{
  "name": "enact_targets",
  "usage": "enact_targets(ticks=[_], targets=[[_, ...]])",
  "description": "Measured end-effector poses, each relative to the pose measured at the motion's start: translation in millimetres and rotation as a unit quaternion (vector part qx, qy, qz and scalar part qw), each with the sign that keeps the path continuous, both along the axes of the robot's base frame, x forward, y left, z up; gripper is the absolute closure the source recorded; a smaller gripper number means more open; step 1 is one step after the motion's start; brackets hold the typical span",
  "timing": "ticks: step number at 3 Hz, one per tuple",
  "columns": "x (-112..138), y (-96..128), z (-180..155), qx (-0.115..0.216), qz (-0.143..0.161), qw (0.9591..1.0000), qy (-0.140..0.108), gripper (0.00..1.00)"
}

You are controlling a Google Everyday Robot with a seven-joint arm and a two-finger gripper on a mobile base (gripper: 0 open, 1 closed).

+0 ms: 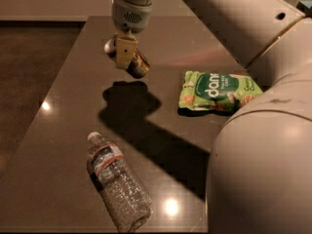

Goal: Knock orange can over

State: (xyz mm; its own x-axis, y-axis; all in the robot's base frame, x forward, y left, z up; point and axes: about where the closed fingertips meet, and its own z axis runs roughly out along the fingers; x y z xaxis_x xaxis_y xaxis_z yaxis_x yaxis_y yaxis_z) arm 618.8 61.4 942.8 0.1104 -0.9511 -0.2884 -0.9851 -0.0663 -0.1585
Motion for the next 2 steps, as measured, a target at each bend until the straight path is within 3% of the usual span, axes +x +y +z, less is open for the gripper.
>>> enact_targets(ticks=[2], targets=[[-13.6,9.3,-20.8,-0.065,0.034,0.9972,-0.014,0.6]])
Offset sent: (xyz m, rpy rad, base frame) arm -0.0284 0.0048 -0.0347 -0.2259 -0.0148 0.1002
